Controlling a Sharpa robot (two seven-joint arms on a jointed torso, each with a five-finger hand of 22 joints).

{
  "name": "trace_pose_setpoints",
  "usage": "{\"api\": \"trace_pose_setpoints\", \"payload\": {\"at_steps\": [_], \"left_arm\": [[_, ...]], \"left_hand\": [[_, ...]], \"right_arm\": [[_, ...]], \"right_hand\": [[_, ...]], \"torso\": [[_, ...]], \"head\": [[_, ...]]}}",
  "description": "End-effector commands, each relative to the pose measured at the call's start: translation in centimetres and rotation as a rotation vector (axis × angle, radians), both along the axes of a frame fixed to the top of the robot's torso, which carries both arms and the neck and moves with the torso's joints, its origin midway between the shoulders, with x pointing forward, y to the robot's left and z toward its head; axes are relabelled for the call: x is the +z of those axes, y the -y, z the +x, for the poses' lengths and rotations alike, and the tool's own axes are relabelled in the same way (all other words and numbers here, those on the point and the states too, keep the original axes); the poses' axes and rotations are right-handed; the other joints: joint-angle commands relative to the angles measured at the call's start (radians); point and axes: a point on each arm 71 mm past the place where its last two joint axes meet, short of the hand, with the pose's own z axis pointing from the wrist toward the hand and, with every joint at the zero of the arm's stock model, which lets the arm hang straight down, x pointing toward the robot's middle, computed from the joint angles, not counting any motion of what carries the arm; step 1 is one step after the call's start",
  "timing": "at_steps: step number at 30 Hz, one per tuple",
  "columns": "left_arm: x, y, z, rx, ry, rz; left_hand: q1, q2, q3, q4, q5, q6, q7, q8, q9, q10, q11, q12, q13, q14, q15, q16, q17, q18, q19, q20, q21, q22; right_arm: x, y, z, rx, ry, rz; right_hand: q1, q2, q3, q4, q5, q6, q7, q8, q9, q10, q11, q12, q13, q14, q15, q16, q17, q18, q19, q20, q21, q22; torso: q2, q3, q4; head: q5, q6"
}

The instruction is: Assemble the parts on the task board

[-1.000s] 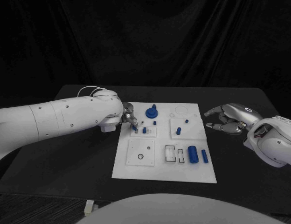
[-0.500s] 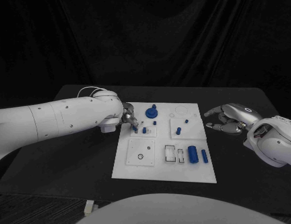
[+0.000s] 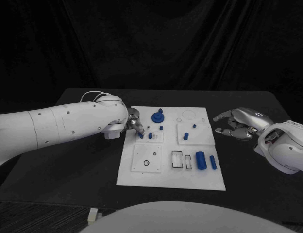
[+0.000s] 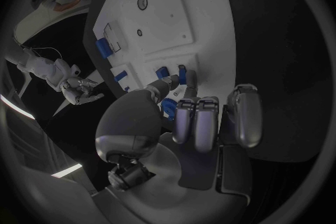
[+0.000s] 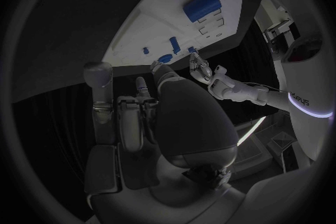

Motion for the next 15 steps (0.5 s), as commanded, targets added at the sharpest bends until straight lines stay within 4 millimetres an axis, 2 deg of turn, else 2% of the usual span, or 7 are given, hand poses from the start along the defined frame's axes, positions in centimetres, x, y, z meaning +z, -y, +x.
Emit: {"api": "trace_pose_setpoints", "payload": {"at_steps": [1, 15], "left_arm": [[-0.24, 0.07, -0.25, -0.01, -0.013, 0.001], [-0.35, -0.05, -0.41, -0.009, -0.018, 0.003]], "left_hand": [[-0.004, 0.006, 0.003, 0.003, 0.007, 0.003, -0.004, 0.003, 0.001, 0.107, -0.006, 0.004, 0.263, 0.102, -0.005, 0.003, 0.263, 0.012, -0.006, -0.003, -0.005, 0.152], [-0.005, 0.006, 0.004, 0.003, 0.008, 0.004, -0.005, 0.002, 0.001, 0.107, -0.007, 0.004, 0.263, 0.102, -0.006, 0.003, 0.263, 0.013, -0.008, -0.004, -0.009, 0.15]], "right_arm": [[-0.14, 0.11, -0.03, -0.016, -0.009, -0.008], [-0.16, 0.13, -0.06, -0.017, -0.012, -0.01]], "right_hand": [[0.009, 0.001, 0.003, -0.005, 0.007, 0.005, 0.0, -0.002, -0.002, 0.106, 0.005, 0.003, 0.262, 0.106, 0.006, 0.006, 0.263, 0.014, -0.001, 0.005, -0.003, 0.088], [0.012, 0.001, 0.005, -0.007, 0.011, 0.006, 0.0, -0.002, -0.002, 0.106, 0.005, 0.003, 0.262, 0.106, 0.006, 0.006, 0.263, 0.014, -0.001, 0.005, -0.004, 0.088]], "torso": [[0.001, 0.0001, 0.001], [0.0, -0.0003, 0.0012]], "head": [[0.0, 0.0], [0.004, 0.0]]}}
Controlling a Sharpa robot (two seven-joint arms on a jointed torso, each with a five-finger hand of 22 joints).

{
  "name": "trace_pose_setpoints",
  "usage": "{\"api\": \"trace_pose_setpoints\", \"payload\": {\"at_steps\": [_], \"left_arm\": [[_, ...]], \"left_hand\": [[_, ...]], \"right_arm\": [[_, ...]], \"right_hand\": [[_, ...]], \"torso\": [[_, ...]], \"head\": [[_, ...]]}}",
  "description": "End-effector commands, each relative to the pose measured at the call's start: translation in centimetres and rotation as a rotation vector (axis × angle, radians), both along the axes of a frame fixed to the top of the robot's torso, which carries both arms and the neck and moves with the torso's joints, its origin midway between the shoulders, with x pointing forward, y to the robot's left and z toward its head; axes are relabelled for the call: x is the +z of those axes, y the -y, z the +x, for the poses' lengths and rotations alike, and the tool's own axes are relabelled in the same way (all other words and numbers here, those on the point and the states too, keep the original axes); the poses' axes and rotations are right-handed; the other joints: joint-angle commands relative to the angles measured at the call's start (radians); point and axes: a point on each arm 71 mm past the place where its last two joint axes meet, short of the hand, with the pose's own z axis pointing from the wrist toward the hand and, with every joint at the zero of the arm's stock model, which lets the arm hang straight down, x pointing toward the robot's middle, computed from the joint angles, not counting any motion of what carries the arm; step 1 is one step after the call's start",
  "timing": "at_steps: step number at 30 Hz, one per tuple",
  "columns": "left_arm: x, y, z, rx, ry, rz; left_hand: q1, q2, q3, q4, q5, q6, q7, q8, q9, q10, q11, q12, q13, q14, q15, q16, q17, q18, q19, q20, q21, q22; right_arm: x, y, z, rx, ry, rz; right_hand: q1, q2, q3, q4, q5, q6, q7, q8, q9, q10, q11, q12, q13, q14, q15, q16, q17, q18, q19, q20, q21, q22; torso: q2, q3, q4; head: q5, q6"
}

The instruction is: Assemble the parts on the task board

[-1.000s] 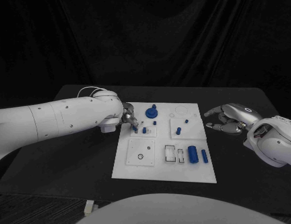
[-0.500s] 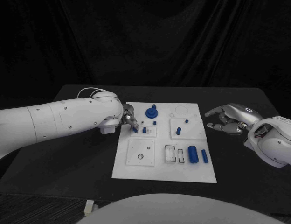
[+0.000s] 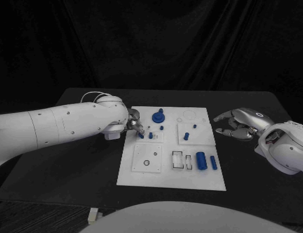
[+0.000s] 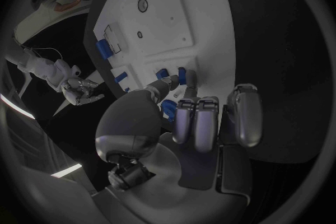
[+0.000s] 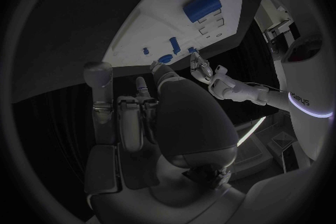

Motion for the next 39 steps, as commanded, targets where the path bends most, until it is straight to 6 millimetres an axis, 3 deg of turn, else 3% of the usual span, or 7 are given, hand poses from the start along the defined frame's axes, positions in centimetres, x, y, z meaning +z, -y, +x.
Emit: {"api": "trace_pose_setpoints", "payload": {"at_steps": [1, 8, 11, 14, 31, 35, 39], "left_arm": [[-0.25, 0.0, -0.2, -0.008, -0.013, 0.004], [-0.33, 0.08, -0.16, -0.007, -0.01, 0.0], [-0.39, 0.11, -0.15, -0.007, -0.009, -0.003], [-0.46, 0.12, -0.16, -0.007, -0.008, -0.005], [-0.68, -0.11, -0.16, -0.001, -0.012, 0.0], [-0.69, -0.16, -0.13, 0.003, -0.009, -0.002], [-0.67, -0.14, -0.09, 0.004, -0.003, -0.008]], "left_hand": [[-0.001, 0.01, 0.004, 0.003, 0.003, 0.004, -0.006, 0.003, 0.002, 0.107, -0.007, 0.004, 0.263, 0.102, -0.006, 0.003, 0.263, 0.013, -0.005, 0.0, -0.005, 0.15], [-0.011, 0.008, 0.002, 0.01, -0.015, 0.006, -0.006, 0.001, 0.0, 0.107, -0.007, 0.004, 0.263, 0.102, -0.006, 0.003, 0.263, 0.014, -0.005, -0.001, -0.008, 0.15], [-0.034, 0.011, -0.022, 0.042, -0.113, 0.006, -0.004, -0.013, -0.015, 0.107, -0.006, 0.004, 0.263, 0.102, -0.005, 0.003, 0.263, 0.014, -0.006, -0.001, -0.013, 0.15], [-0.06, 0.008, -0.086, 0.097, -0.202, 0.015, 0.005, -0.048, -0.07, 0.107, 0.002, 0.004, 0.263, 0.102, 0.0, 0.003, 0.263, 0.014, -0.005, 0.005, -0.018, 0.152], [-0.118, -0.001, -0.253, 0.218, -0.307, 0.039, 0.01, -0.063, -0.119, 0.107, 0.008, 0.004, 0.263, 0.102, 0.006, 0.003, 0.263, 0.014, -0.002, 0.01, -0.027, 0.158], [-0.14, 0.014, -0.307, 0.269, -0.314, 0.047, 0.004, -0.024, -0.071, 0.107, 0.003, 0.004, 0.263, 0.102, 0.003, 0.003, 0.263, 0.014, 0.0, 0.008, -0.029, 0.162], [-0.127, 0.025, -0.325, 0.279, -0.312, 0.039, 0.0, 0.002, -0.033, 0.107, 0.0, 0.004, 0.263, 0.102, 0.0, 0.003, 0.263, 0.014, 0.002, 0.006, -0.029, 0.165]], "right_arm": [[-0.14, 0.12, -0.05, -0.015, -0.01, -0.009], [-0.15, 0.1, -0.06, -0.015, -0.012, -0.009], [-0.16, 0.11, -0.06, -0.015, -0.012, -0.01], [-0.17, 0.14, -0.07, -0.016, -0.013, -0.01], [-0.19, 0.24, -0.07, -0.019, -0.016, -0.013], [-0.21, 0.27, -0.05, -0.021, -0.017, -0.014], [-0.23, 0.27, -0.03, -0.022, -0.017, -0.015]], "right_hand": [[0.012, 0.001, 0.002, -0.005, 0.006, 0.006, 0.0, -0.002, -0.001, 0.106, 0.005, 0.003, 0.262, 0.106, 0.006, 0.006, 0.263, 0.014, -0.001, 0.005, -0.004, 0.087], [0.012, 0.001, 0.002, -0.005, 0.006, 0.006, 0.0, -0.002, -0.001, 0.106, 0.005, 0.003, 0.262, 0.106, 0.006, 0.006, 0.263, 0.014, -0.001, 0.005, -0.004, 0.087], [0.013, 0.001, 0.003, -0.006, 0.008, 0.006, 0.001, -0.002, -0.002, 0.106, 0.005, 0.003, 0.262, 0.106, 0.006, 0.006, 0.263, 0.014, -0.001, 0.005, -0.003, 0.088], [0.013, 0.001, 0.003, -0.006, 0.008, 0.006, 0.001, -0.002, -0.002, 0.106, 0.005, 0.003, 0.262, 0.106, 0.006, 0.006, 0.263, 0.014, -0.001, 0.005, -0.003, 0.088], [0.014, 0.001, 0.004, -0.007, 0.009, 0.006, 0.001, -0.002, -0.002, 0.106, 0.005, 0.003, 0.262, 0.106, 0.006, 0.006, 0.263, 0.014, -0.001, 0.005, -0.004, 0.088], [0.014, 0.001, 0.004, -0.007, 0.009, 0.006, 0.001, -0.002, -0.002, 0.106, 0.005, 0.003, 0.262, 0.106, 0.006, 0.006, 0.263, 0.014, -0.001, 0.005, -0.004, 0.088], [0.015, 0.001, 0.006, -0.008, 0.011, 0.007, 0.001, -0.002, -0.002, 0.106, 0.005, 0.003, 0.262, 0.106, 0.006, 0.006, 0.263, 0.014, -0.001, 0.005, -0.006, 0.087]], "torso": [[0.0, -0.0003, -0.0004], [0.001, 0.0003, 0.0002], [0.0, 0.0001, -0.0008], [0.0, -0.0001, -0.0011], [-0.001, -0.0002, -0.0015], [-0.001, -0.0001, -0.0015], [0.0, 0.0001, -0.0011]], "head": [[0.001, 0.0], [0.003, 0.0], [0.004, 0.0], [0.003, 0.0], [-0.002, 0.0], [-0.003, 0.0], [-0.003, 0.0]]}}
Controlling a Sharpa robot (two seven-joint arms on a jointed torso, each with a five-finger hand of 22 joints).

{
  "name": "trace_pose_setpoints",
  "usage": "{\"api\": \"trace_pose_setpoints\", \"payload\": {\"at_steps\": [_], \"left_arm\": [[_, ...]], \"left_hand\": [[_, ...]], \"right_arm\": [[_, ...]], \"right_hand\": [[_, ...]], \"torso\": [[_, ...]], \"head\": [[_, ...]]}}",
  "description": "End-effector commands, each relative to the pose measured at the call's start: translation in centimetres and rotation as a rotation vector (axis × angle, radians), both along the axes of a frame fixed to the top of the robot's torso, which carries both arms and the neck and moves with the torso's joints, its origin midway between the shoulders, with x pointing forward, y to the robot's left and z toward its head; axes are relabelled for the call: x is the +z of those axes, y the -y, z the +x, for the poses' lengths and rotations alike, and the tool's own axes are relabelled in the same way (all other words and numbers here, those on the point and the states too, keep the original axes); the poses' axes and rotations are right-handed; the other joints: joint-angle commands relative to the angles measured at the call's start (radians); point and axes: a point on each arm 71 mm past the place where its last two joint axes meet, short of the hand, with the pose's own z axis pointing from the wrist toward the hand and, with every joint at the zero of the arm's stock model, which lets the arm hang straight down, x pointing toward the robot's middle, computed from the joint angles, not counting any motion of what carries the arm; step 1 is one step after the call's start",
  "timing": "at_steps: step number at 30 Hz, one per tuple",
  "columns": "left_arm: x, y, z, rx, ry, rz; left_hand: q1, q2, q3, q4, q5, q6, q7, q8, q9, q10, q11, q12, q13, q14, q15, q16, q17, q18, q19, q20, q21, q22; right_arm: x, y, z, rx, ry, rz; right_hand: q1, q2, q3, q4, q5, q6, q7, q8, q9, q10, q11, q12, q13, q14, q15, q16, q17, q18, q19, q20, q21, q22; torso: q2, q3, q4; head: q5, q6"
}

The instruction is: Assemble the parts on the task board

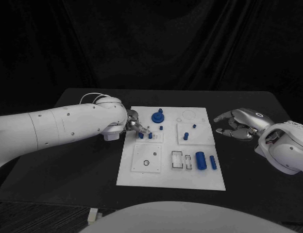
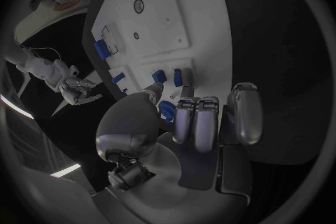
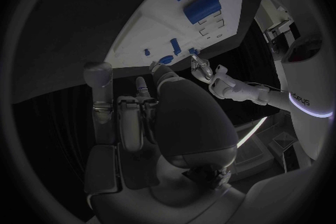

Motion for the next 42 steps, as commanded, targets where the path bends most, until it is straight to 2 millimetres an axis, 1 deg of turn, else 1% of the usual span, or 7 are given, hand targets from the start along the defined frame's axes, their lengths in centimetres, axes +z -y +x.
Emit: {"api": "trace_pose_setpoints", "payload": {"at_steps": [1, 7, 18, 21, 24, 34, 42], "left_arm": [[-0.09, 0.21, -0.06, -0.007, 0.003, -0.016], [-0.01, 0.39, -0.03, -0.01, 0.016, -0.034], [0.12, 0.46, 0.04, -0.009, 0.037, -0.056], [0.23, 0.45, 0.07, -0.006, 0.052, -0.07], [0.32, 0.51, 0.08, -0.006, 0.064, -0.082], [0.28, 0.6, -0.02, 0.004, 0.056, -0.063], [0.21, -0.15, 0.04, 0.041, 0.051, -0.027]], "left_hand": [[0.007, 0.011, -0.011, 0.003, -0.002, -0.004, -0.003, 0.013, 0.017, 0.107, 0.0, 0.004, 0.263, 0.102, 0.0, 0.003, 0.263, 0.014, 0.005, 0.003, -0.005, 0.165], [0.015, 0.018, -0.015, 0.006, 0.003, -0.002, -0.006, 0.024, 0.031, 0.107, -0.003, 0.004, 0.263, 0.102, -0.002, 0.003, 0.263, 0.013, 0.007, 0.001, -0.004, 0.167], [0.039, 0.045, -0.017, 0.013, 0.049, 0.001, -0.013, 0.044, 0.055, 0.107, -0.009, 0.004, 0.263, 0.102, -0.008, 0.003, 0.263, 0.012, 0.012, -0.004, 0.0, 0.172], [0.061, 0.057, -0.012, 0.012, 0.106, -0.001, -0.016, 0.051, 0.065, 0.107, -0.012, 0.004, 0.263, 0.102, -0.011, 0.003, 0.263, 0.012, 0.013, -0.007, -0.001, 0.174], [0.066, 0.062, -0.01, 0.013, 0.12, -0.001, -0.018, 0.053, 0.068, 0.107, -0.013, 0.004, 0.263, 0.102, -0.012, 0.003, 0.263, 0.012, 0.014, -0.008, -0.001, 0.175], [0.091, 0.073, 0.007, 0.021, 0.229, -0.005, -0.021, 0.059, 0.078, 0.107, -0.017, 0.004, 0.263, 0.102, -0.015, 0.003, 0.263, 0.011, 0.018, -0.012, -0.001, 0.18], [0.099, 0.055, 0.005, 0.014, 0.234, -0.007, -0.02, 0.063, 0.084, 0.107, -0.017, 0.004, 0.263, 0.102, -0.015, 0.003, 0.263, 0.01, 0.02, -0.013, 0.0, 0.182]], "right_arm": [[-0.16, 0.13, -0.01, -0.017, -0.009, -0.009], [-0.19, 0.08, 0.02, -0.017, -0.01, -0.01], [-0.25, 0.12, -0.01, -0.018, -0.012, -0.01], [-0.26, 0.16, -0.01, -0.019, -0.012, -0.011], [-0.27, 0.17, 0.0, -0.02, -0.012, -0.011], [-0.29, 0.13, -0.02, -0.019, -0.013, -0.011], [-0.26, 0.23, -0.07, -0.019, -0.01, -0.009]], "right_hand": [[0.007, 0.001, 0.0, -0.003, 0.007, 0.007, 0.001, -0.002, -0.001, 0.106, 0.005, 0.003, 0.262, 0.106, 0.006, 0.006, 0.263, 0.014, -0.001, 0.005, -0.006, 0.088], [0.007, 0.001, 0.001, -0.003, 0.007, 0.007, 0.001, -0.002, -0.001, 0.106, 0.005, 0.003, 0.262, 0.106, 0.006, 0.006, 0.263, 0.014, -0.001, 0.005, -0.004, 0.088], [0.008, 0.005, 0.005, -0.004, 0.012, 0.008, 0.001, -0.003, -0.002, 0.106, 0.005, 0.003, 0.262, 0.106, 0.006, 0.006, 0.263, 0.014, -0.001, 0.005, -0.005, 0.088], [0.008, 0.008, 0.008, -0.004, 0.015, 0.008, 0.002, -0.003, -0.003, 0.106, 0.005, 0.003, 0.262, 0.106, 0.006, 0.006, 0.263, 0.014, -0.001, 0.005, -0.006, 0.088], [0.008, 0.008, 0.008, -0.004, 0.016, 0.008, 0.002, -0.003, -0.003, 0.106, 0.006, 0.003, 0.262, 0.106, 0.006, 0.006, 0.263, 0.014, -0.001, 0.005, -0.007, 0.088], [0.008, 0.011, 0.012, -0.004, 0.022, 0.009, 0.002, -0.004, -0.004, 0.106, 0.006, 0.003, 0.262, 0.106, 0.006, 0.006, 0.263, 0.014, 0.0, 0.005, -0.005, 0.088], [0.007, 0.011, 0.014, -0.004, 0.029, 0.009, 0.003, -0.005, -0.005, 0.106, 0.006, 0.003, 0.262, 0.106, 0.006, 0.006, 0.263, 0.014, 0.0, 0.005, -0.007, 0.088]], "torso": [[0.0, 0.0003, 0.0006], [0.0, -0.0002, 0.0003], [0.0, 0.0005, 0.0004], [0.0, 0.0006, 0.0012], [0.0, 0.0002, 0.0015], [0.001, 0.0001, 0.0014], [0.001, -0.0003, 0.0009]], "head": [[-0.001, 0.0], [0.0, 0.0], [-0.002, 0.0], [-0.004, 0.0], [-0.004, 0.0], [0.0, 0.0], [-0.001, 0.0]]}}
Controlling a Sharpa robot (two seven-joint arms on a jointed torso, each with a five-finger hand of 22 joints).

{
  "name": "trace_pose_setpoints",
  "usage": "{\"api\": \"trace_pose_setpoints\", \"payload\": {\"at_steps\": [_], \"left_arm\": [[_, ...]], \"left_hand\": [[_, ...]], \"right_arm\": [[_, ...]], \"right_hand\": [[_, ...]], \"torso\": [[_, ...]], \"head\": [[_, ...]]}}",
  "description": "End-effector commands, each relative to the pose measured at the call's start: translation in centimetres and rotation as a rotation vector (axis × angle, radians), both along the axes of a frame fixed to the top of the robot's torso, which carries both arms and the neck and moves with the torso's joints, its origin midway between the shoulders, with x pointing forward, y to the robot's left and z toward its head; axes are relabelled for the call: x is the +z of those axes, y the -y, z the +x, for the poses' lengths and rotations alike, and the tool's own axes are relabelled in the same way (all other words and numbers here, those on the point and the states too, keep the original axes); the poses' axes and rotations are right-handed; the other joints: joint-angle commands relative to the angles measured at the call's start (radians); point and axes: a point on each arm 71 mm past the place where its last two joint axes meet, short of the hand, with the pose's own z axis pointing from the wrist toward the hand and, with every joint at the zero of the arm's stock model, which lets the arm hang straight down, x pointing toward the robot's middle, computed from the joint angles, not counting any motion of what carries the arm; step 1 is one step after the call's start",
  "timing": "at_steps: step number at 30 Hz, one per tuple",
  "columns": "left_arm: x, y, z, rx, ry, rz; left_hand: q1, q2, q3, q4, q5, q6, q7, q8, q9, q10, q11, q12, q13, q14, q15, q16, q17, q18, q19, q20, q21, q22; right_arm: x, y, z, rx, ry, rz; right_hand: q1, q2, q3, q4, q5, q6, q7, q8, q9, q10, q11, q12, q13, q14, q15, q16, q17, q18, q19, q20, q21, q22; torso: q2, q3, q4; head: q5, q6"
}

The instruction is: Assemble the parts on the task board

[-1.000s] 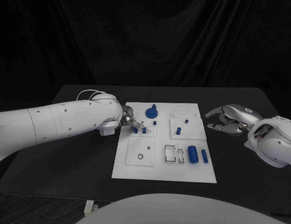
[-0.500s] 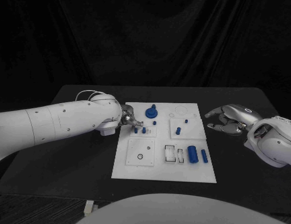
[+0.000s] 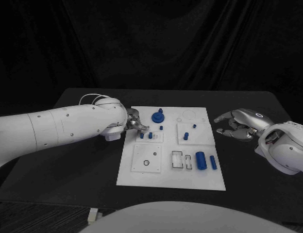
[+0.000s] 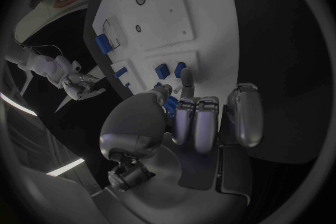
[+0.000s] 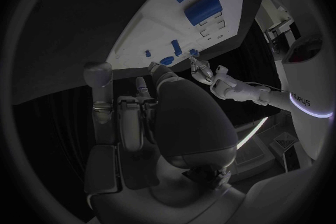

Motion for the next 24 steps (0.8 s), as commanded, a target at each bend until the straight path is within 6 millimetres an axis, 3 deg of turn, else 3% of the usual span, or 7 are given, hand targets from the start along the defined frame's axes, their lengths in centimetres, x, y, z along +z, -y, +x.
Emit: {"api": "trace_pose_setpoints", "payload": {"at_steps": [1, 11, 15, 16, 19, 22, 24], "left_arm": [[0.0, -0.3, 0.0, 0.025, 0.003, 0.013], [2.8, 0.7, 1.2, -0.06, 0.309, -0.192], [4.8, 1.3, 1.6, -0.128, 0.501, -0.332], [5.2, 1.4, 1.7, -0.147, 0.533, -0.356], [5.7, 1.7, 1.8, -0.202, 0.579, -0.401], [6.0, 2.2, 1.7, -0.298, 0.6, -0.429], [6.1, 2.5, 1.7, -0.356, 0.604, -0.428]], "left_hand": [[0.004, -0.01, -0.001, -0.002, -0.008, -0.002, -0.001, 0.01, 0.01, 0.103, -0.006, 0.004, 0.263, 0.104, -0.006, 0.003, 0.263, 0.01, 0.009, -0.001, 0.0, 0.183], [-0.001, -0.039, -0.084, 0.059, -0.073, -0.067, -0.009, 0.238, 0.159, 0.103, -0.013, 0.004, 0.263, 0.104, -0.012, 0.003, 0.263, 0.01, 0.014, -0.008, -0.006, 0.189], [0.084, -0.042, -0.128, 0.068, 0.011, 0.012, -0.005, 0.675, 0.217, 0.103, -0.007, 0.004, 0.263, 0.104, -0.005, 0.003, 0.263, 0.013, -0.002, 0.0, -0.02, 0.187], [0.102, -0.045, -0.137, 0.064, 0.011, 0.006, -0.006, 0.71, 0.218, 0.103, -0.006, 0.004, 0.263, 0.104, -0.005, 0.003, 0.263, 0.013, -0.003, 0.001, -0.02, 0.187], [0.156, -0.04, -0.133, 0.051, 0.02, -0.06, -0.006, 0.682, 0.202, 0.103, -0.007, 0.004, 0.263, 0.104, -0.003, 0.003, 0.263, 0.015, -0.011, 0.001, -0.028, 0.184], [0.275, -0.03, -0.085, 0.009, 0.011, -0.277, 0.003, 0.435, 0.121, 0.096, 0.004, -0.002, 0.258, 0.104, 0.002, 0.003, 0.263, 0.02, -0.038, 0.006, -0.055, 0.176], [0.356, -0.044, -0.033, -0.013, -0.027, -0.275, 0.033, 0.299, 0.032, 0.014, 0.031, -0.077, 0.198, 0.104, 0.035, 0.003, 0.263, 0.031, -0.103, 0.025, -0.119, 0.158]], "right_arm": [[-0.1, 0.1, -0.1, -0.013, -0.003, -0.004], [0.1, 0.2, -0.1, -0.013, 0.015, 0.007], [0.1, 0.3, -0.1, -0.015, 0.017, 0.007], [0.1, 0.3, -0.1, -0.016, 0.017, 0.007], [0.1, 0.4, -0.1, -0.016, 0.017, 0.006], [0.1, 0.4, -0.1, -0.017, 0.017, 0.006], [0.1, 0.4, -0.1, -0.017, 0.017, 0.006]], "right_hand": [[0.001, 0.006, 0.005, -0.001, 0.006, 0.005, -0.001, -0.005, -0.001, 0.106, 0.006, 0.003, 0.262, 0.106, 0.006, 0.006, 0.263, 0.014, 0.0, 0.005, -0.007, 0.088], [-0.002, 0.005, 0.006, 0.001, 0.01, 0.006, -0.001, -0.006, -0.002, 0.106, 0.006, 0.003, 0.262, 0.106, 0.007, 0.006, 0.263, 0.014, 0.0, 0.005, -0.006, 0.088], [-0.002, 0.005, 0.006, 0.001, 0.01, 0.006, -0.001, -0.006, -0.002, 0.106, 0.006, 0.003, 0.262, 0.106, 0.007, 0.006, 0.263, 0.014, 0.0, 0.005, -0.006, 0.088], [-0.002, 0.005, 0.006, 0.001, 0.01, 0.006, -0.001, -0.006, -0.002, 0.106, 0.006, 0.003, 0.262, 0.106, 0.007, 0.006, 0.263, 0.014, 0.0, 0.005, -0.006, 0.088], [-0.002, 0.005, 0.006, 0.001, 0.01, 0.006, -0.001, -0.006, -0.002, 0.106, 0.006, 0.003, 0.262, 0.106, 0.007, 0.006, 0.263, 0.014, 0.0, 0.005, -0.006, 0.088], [-0.002, 0.005, 0.006, 0.001, 0.01, 0.006, -0.001, -0.006, -0.002, 0.106, 0.006, 0.003, 0.262, 0.106, 0.007, 0.006, 0.263, 0.014, 0.0, 0.005, -0.006, 0.088], [-0.004, 0.005, 0.006, 0.002, 0.012, 0.006, -0.001, -0.006, -0.002, 0.106, 0.006, 0.003, 0.262, 0.106, 0.007, 0.006, 0.263, 0.014, 0.0, 0.005, -0.007, 0.088]], "torso": [[-0.001, -0.0006, -0.0006], [-0.001, 0.0001, -0.0025], [0.0, -0.0001, -0.0025], [0.0, -0.0002, -0.002], [0.0, 0.0001, -0.0019], [0.0, 0.0001, -0.0038], [0.001, -0.0002, -0.0035]], "head": [[-0.001, 0.0], [-0.003, 0.0], [-0.004, 0.0], [-0.005, 0.0], [-0.005, 0.0], [-0.006, 0.0], [-0.006, 0.0]]}}
